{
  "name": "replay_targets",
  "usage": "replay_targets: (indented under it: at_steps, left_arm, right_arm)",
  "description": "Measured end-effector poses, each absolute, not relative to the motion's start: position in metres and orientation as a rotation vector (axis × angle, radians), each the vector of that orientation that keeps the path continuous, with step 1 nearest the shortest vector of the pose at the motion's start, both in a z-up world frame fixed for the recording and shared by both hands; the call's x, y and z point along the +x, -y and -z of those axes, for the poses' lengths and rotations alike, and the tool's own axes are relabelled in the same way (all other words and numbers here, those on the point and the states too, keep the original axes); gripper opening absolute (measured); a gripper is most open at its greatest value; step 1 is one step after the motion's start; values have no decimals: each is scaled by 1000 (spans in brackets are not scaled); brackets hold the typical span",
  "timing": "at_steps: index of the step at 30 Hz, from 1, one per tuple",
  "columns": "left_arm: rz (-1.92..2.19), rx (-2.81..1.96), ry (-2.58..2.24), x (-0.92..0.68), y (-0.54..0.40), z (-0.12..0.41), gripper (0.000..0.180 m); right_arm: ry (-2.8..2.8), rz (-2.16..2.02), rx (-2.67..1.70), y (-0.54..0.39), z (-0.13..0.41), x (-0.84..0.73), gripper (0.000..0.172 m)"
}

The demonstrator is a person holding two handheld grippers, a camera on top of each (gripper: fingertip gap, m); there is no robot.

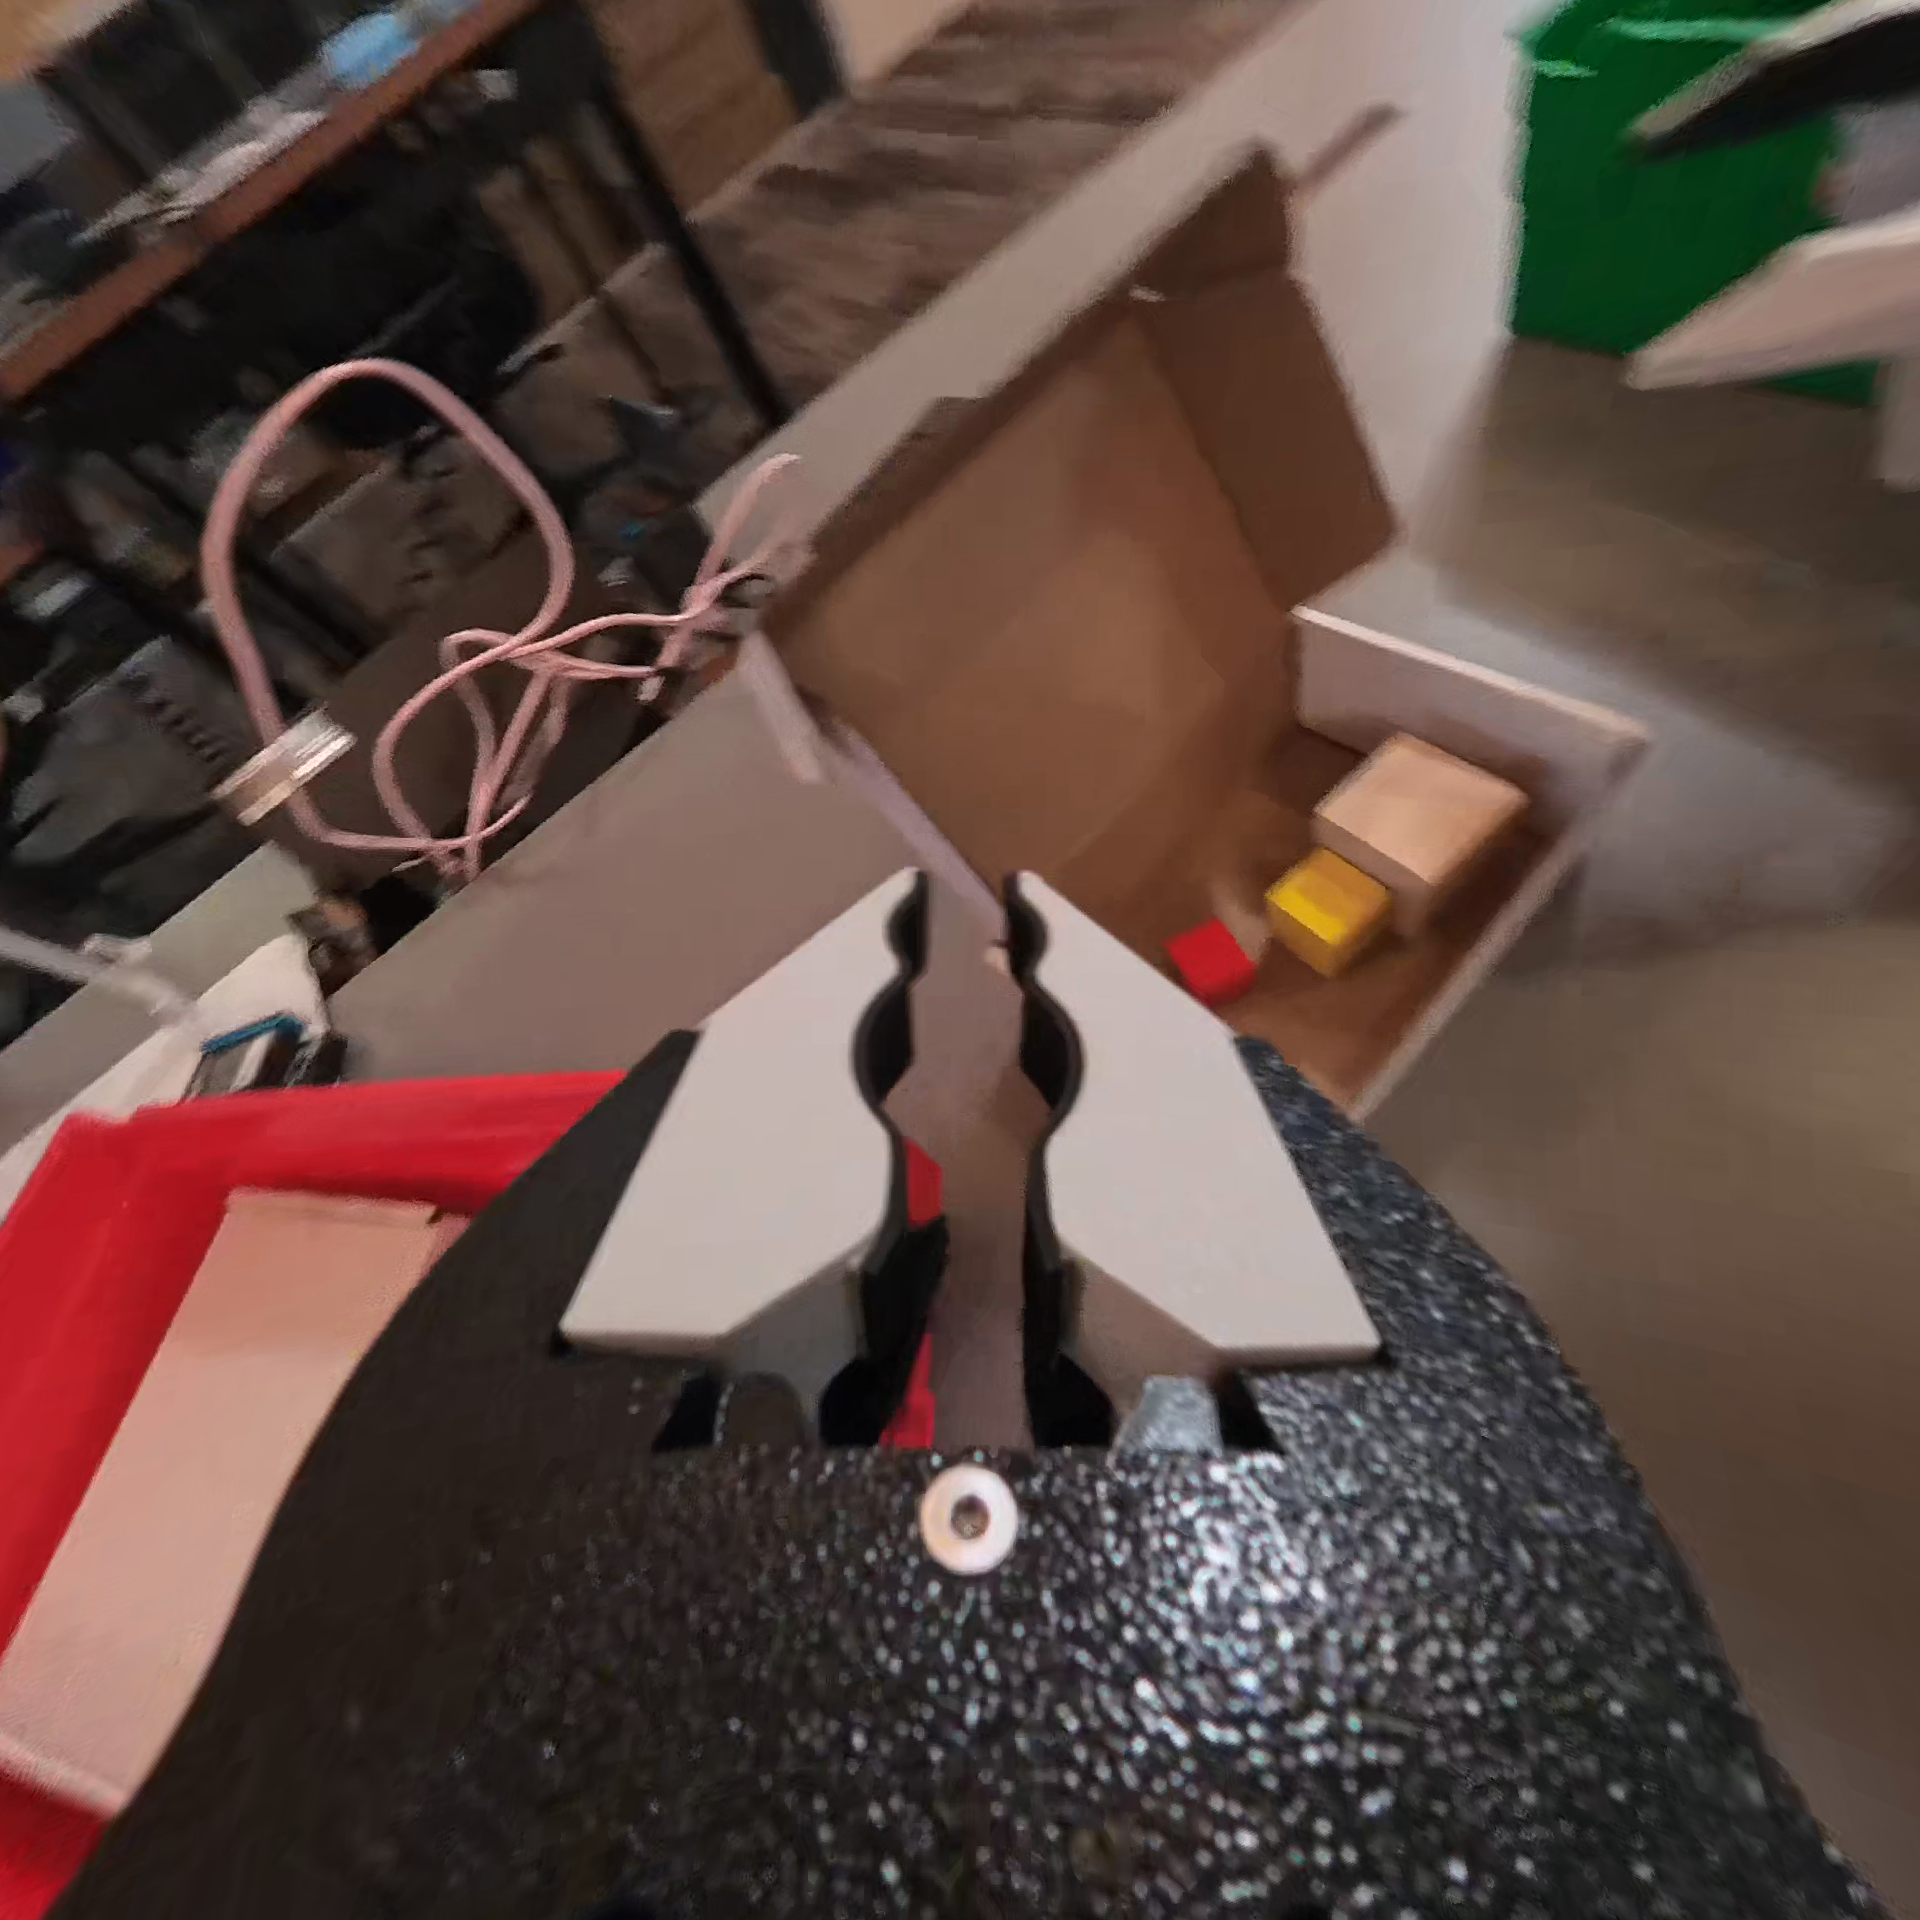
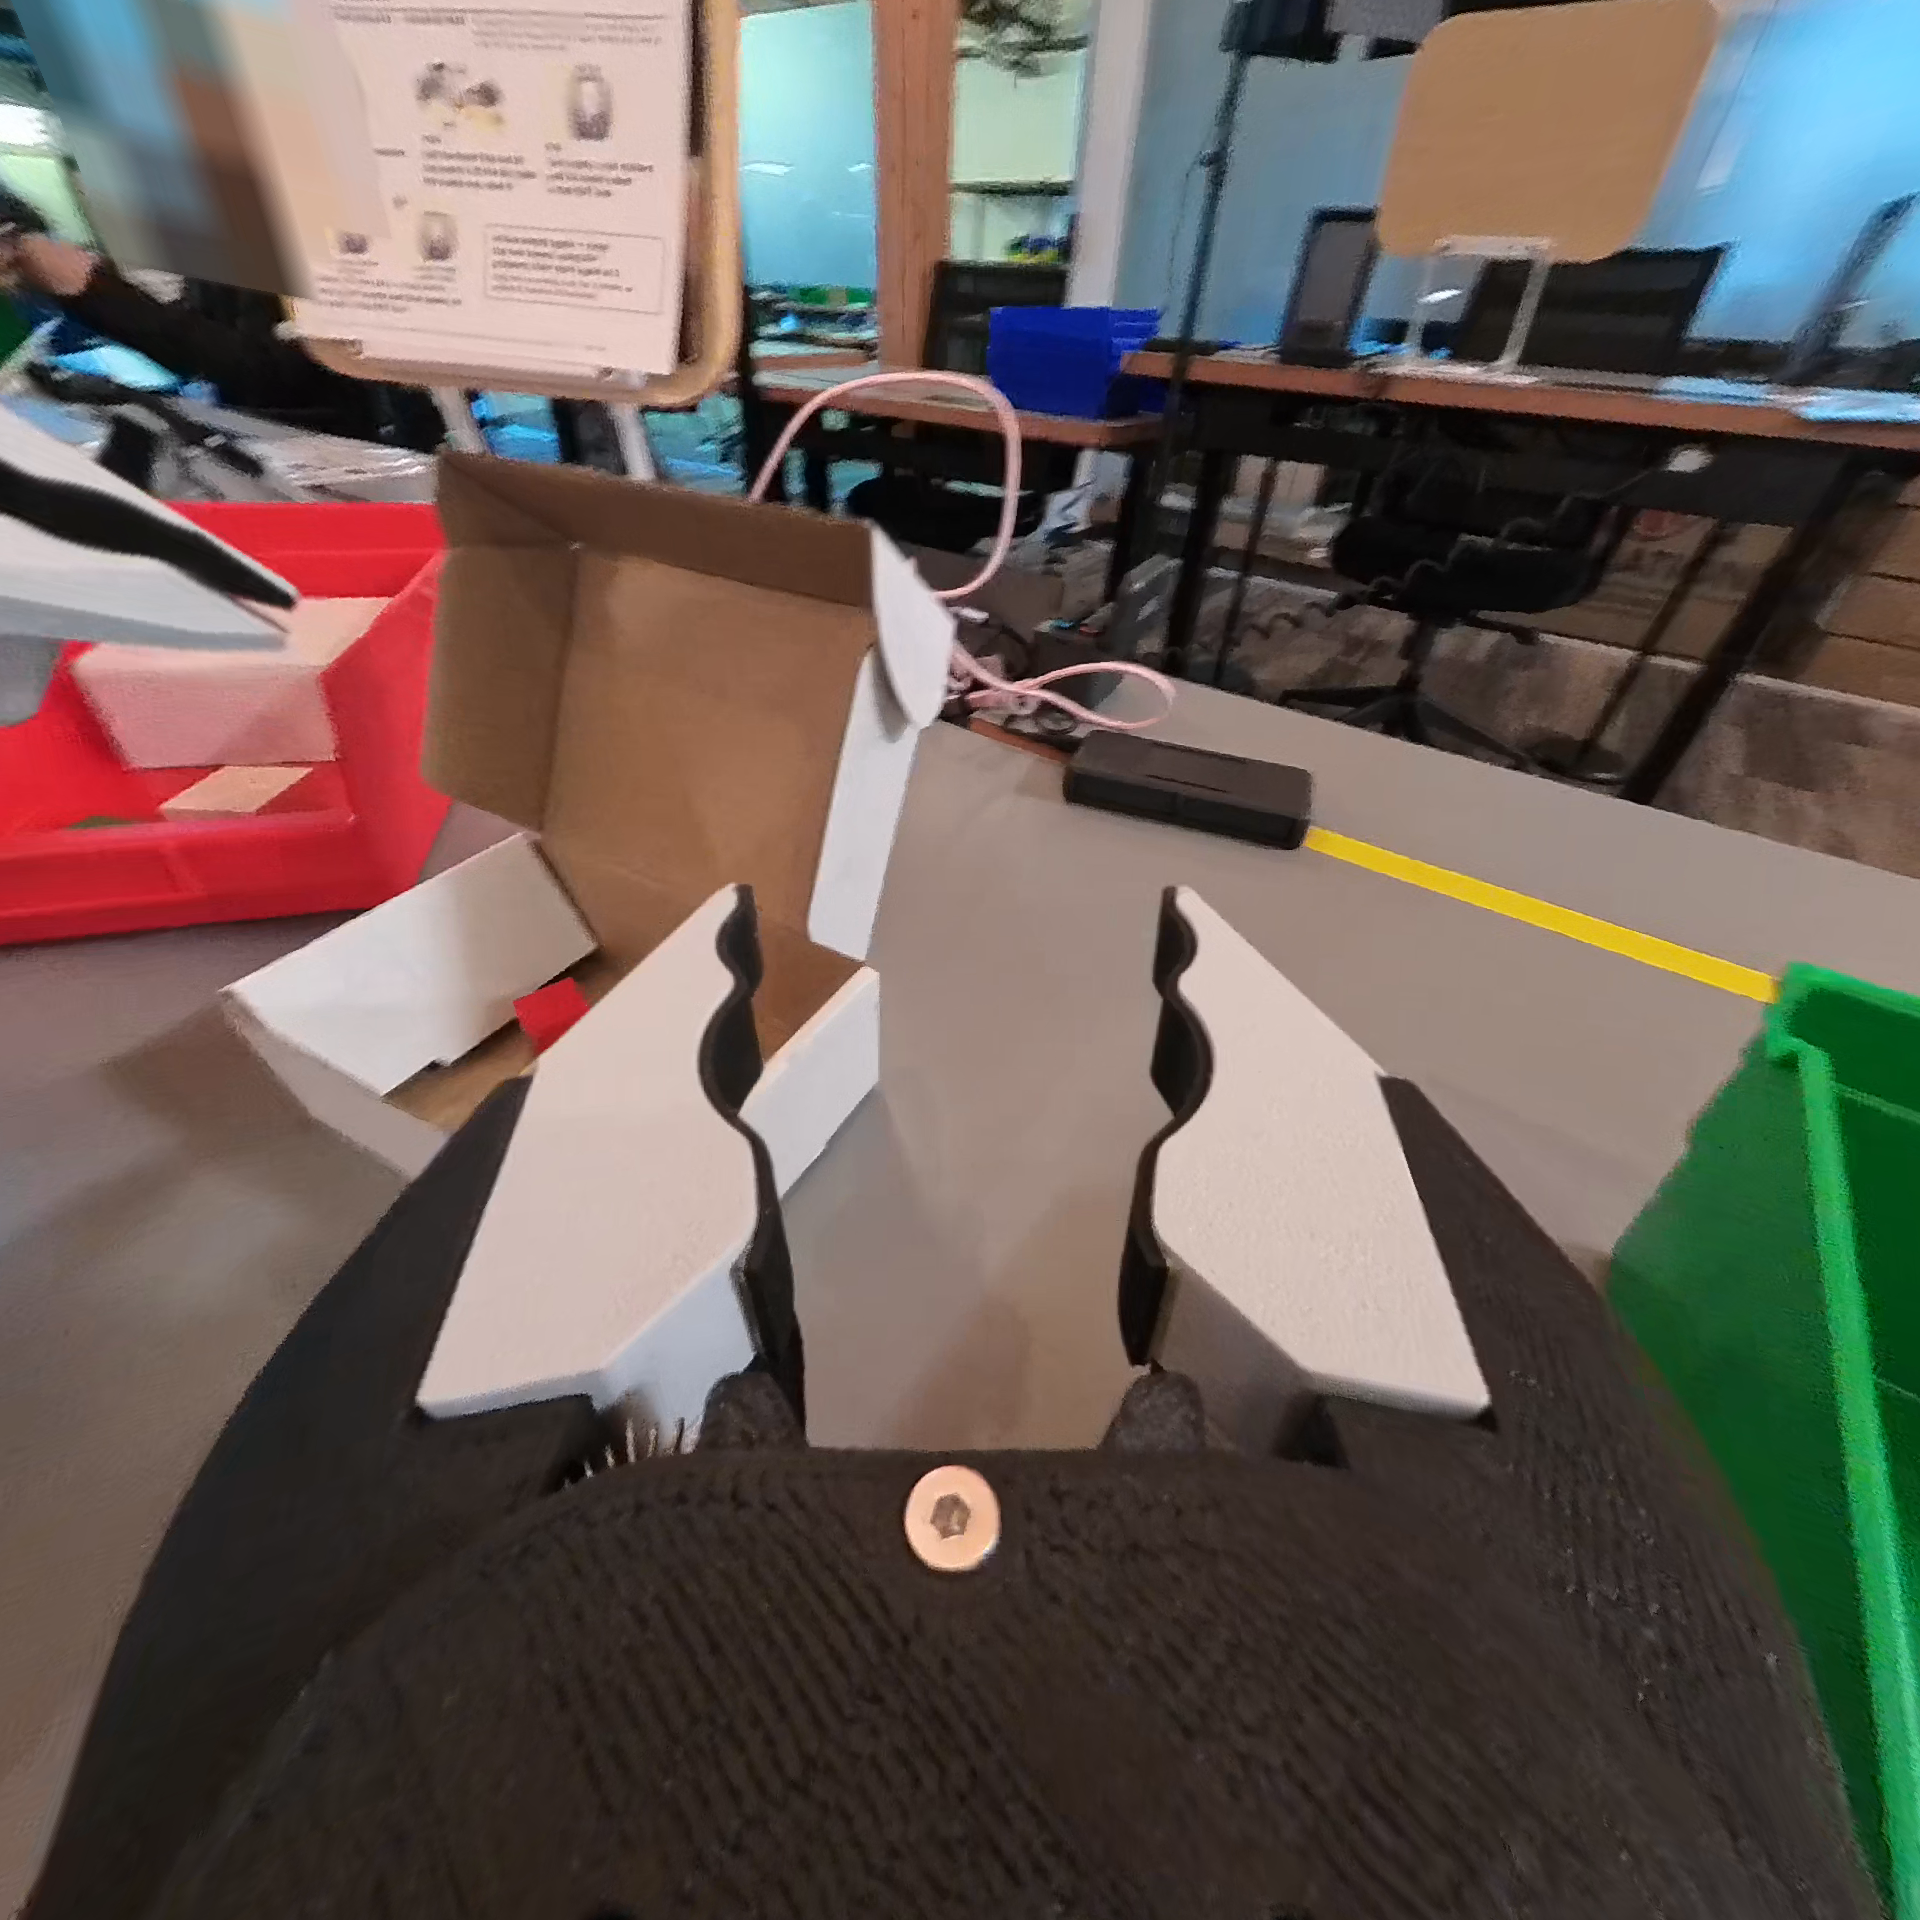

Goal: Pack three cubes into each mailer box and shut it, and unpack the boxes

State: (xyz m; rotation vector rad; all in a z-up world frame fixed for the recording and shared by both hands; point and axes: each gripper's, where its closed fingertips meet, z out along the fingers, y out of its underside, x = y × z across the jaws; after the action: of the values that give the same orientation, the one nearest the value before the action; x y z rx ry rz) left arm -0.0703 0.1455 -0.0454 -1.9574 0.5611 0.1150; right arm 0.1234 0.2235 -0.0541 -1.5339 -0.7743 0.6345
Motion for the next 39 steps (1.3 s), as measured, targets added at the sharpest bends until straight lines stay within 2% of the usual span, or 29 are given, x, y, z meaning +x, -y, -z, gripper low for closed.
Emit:
replay_targets:
  at_steps: [3, 4, 6, 10, 14, 19, 22, 39]
  left_arm:
    - [-129, -1880, -477, -75, -159, 35, 61]
    - [-127, -1837, -491, -70, -162, 29, 67]
    - [-103, -1828, -468, -66, -168, 25, 67]
    - [-115, -1916, -365, -77, -183, 39, 44]
    - [-71, -1924, -329, -78, -190, 53, 29]
    - [-40, -1918, -328, -78, -192, 62, 6]
    - [-22, -1896, -356, -72, -192, 62, 7]
    - [89, -1868, -380, -54, -151, 83, 6]
  right_arm:
    - [743, -612, -1509, -223, 48, 123, 67]
    - [760, -614, -1518, -222, 50, 120, 64]
    - [810, -634, -1555, -219, 55, 109, 58]
    - [905, -640, -1631, -215, 64, 83, 41]
    - [906, -652, -1694, -222, 72, 65, 24]
    - [855, -658, -1716, -234, 73, 53, 16]
    - [847, -611, -1710, -237, 74, 54, 5]
    - [880, -633, -1727, -201, 97, 67, 5]
